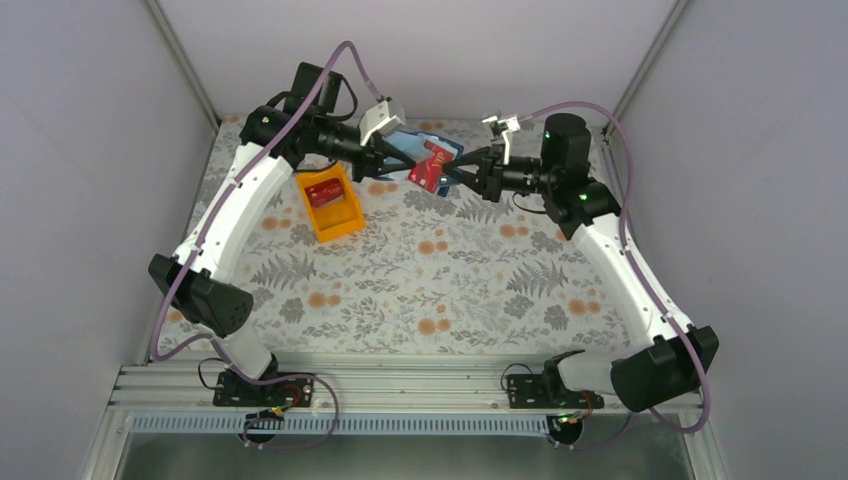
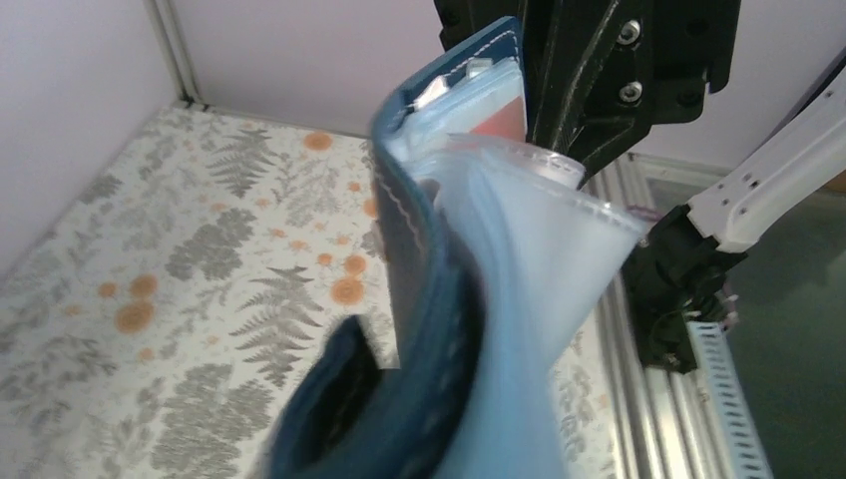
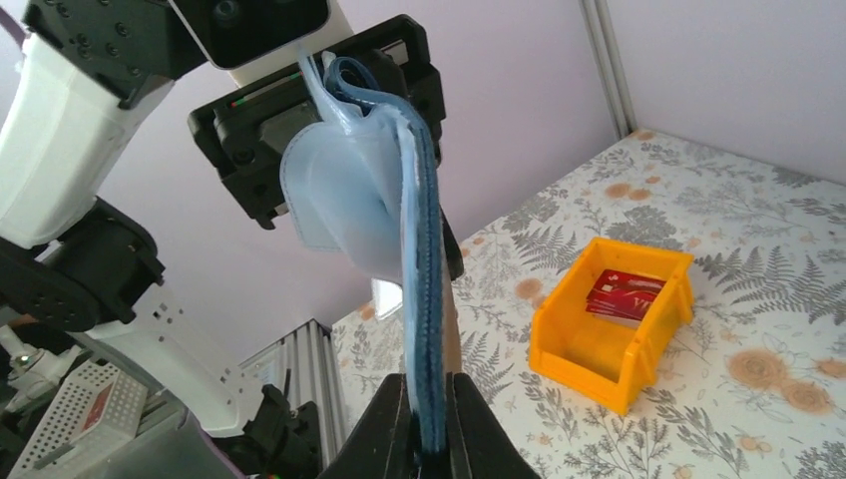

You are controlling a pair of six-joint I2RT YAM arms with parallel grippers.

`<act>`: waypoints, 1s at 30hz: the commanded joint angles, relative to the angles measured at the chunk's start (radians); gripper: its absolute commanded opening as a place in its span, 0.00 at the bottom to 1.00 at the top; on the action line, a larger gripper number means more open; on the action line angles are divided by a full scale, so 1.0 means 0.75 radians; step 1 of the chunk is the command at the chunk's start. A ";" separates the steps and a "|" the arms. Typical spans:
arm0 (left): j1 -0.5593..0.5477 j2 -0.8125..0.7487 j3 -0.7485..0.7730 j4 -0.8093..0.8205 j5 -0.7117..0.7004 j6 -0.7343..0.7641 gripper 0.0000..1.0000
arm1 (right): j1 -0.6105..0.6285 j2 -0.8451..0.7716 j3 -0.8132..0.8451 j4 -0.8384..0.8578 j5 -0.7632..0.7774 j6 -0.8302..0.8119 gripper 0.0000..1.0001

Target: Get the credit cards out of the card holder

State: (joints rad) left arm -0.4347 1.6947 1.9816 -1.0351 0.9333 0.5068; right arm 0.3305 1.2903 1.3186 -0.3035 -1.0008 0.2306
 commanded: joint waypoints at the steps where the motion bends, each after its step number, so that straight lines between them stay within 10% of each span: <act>1: 0.021 -0.049 0.015 0.048 -0.060 -0.072 0.24 | -0.011 0.004 0.012 -0.049 0.097 0.002 0.04; 11: 0.339 -0.045 -0.016 0.236 -0.445 -0.331 0.44 | -0.048 0.033 0.029 -0.204 0.246 0.015 0.04; 16: 0.404 -0.052 -0.069 0.259 -0.481 -0.332 0.45 | -0.040 0.143 0.127 -0.468 0.859 0.116 0.04; 22: 0.199 -0.115 -0.159 0.238 -0.250 -0.217 0.45 | 0.117 0.303 0.226 -0.597 1.314 0.165 0.04; 30: -0.027 -0.041 -0.248 0.247 -0.033 -0.237 0.43 | 0.242 0.420 0.313 -0.536 1.077 0.201 0.04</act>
State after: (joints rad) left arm -0.4637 1.6493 1.8187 -0.8581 0.7952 0.3473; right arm 0.4938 1.6226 1.5242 -0.7471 -0.1017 0.3523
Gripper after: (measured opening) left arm 0.444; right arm 0.077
